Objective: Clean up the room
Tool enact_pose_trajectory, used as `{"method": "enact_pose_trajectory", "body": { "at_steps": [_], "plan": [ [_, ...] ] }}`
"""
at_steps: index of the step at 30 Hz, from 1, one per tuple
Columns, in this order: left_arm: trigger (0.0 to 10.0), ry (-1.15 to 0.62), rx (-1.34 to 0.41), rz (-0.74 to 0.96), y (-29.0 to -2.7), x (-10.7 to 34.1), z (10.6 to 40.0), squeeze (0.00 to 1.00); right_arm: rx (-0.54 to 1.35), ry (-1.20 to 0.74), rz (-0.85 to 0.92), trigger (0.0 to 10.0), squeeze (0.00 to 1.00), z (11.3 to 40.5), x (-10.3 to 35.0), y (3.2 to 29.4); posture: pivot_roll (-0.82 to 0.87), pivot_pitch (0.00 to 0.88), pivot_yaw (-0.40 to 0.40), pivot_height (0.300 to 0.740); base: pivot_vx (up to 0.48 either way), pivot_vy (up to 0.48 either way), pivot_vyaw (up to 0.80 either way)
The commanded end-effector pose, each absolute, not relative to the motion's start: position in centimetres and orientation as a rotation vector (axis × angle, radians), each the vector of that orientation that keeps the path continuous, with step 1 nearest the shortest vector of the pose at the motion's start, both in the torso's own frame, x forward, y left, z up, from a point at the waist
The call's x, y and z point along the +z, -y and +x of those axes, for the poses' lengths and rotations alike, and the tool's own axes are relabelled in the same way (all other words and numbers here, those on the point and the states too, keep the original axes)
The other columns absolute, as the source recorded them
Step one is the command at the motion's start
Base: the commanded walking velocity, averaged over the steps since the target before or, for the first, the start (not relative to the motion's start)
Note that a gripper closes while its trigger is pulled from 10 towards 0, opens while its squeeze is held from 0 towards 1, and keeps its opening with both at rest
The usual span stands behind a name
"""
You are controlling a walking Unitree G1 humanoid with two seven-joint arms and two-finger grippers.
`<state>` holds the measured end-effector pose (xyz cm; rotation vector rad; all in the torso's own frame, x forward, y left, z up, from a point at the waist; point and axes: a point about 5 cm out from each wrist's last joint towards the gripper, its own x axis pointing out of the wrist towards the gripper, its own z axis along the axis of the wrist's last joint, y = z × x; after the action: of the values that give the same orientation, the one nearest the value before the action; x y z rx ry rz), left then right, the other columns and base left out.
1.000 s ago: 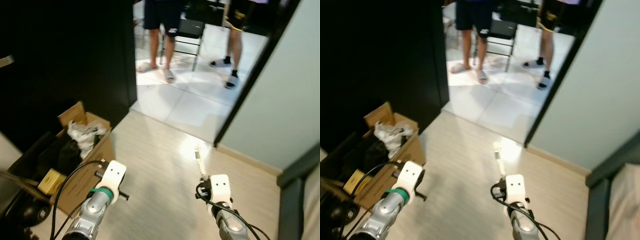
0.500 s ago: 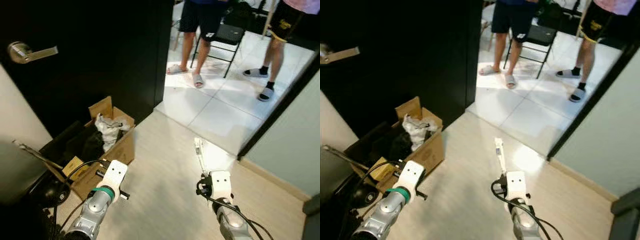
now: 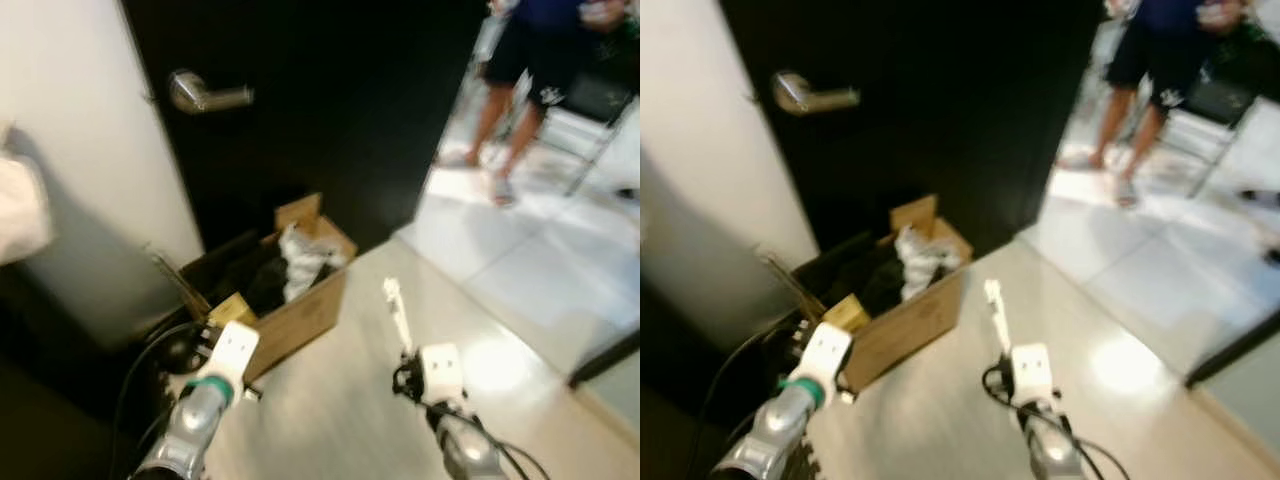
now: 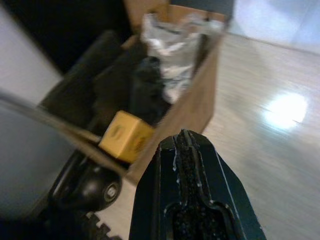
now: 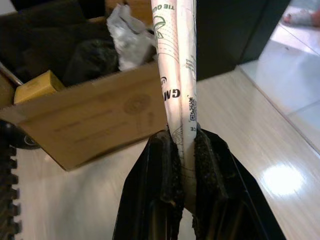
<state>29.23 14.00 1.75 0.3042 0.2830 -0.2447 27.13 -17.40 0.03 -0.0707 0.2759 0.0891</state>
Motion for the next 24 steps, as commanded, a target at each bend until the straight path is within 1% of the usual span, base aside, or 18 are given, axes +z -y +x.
{"method": "enact_pose_trajectory", "body": {
  "at_steps": [1, 6, 15, 24],
  "plan": [
    [10.0, -0.309, -0.242, 0.309, -14.2, 1.2, 28.8, 0.0, 0.092, -0.297, -0.067, 10.0, 0.0, 26.6, -0.5, 17.3, -0.04, 0.024, 0.021, 0.726, 0.0, 0.0, 0.79],
    [10.0, -0.298, -0.251, 0.31, -14.0, 1.3, 28.9, 0.0, 0.095, -0.286, -0.049, 10.0, 0.0, 26.7, -0.4, 17.2, -0.04, 0.023, 0.02, 0.726, 0.0, 0.0, 0.77],
    [10.0, -0.282, -0.275, 0.314, -13.5, 1.3, 28.7, 0.0, 0.091, -0.296, -0.059, 10.0, 0.0, 26.6, -0.5, 17.2, -0.04, 0.02, 0.019, 0.726, 0.0, 0.0, 0.0],
    [10.0, -0.273, -0.289, 0.315, -13.2, 1.3, 28.7, 0.0, 0.083, -0.302, -0.067, 10.0, 0.0, 26.5, -0.5, 17.7, -0.05, 0.015, 0.017, 0.726, 0.42, 0.0, 0.0]
  ]
}}
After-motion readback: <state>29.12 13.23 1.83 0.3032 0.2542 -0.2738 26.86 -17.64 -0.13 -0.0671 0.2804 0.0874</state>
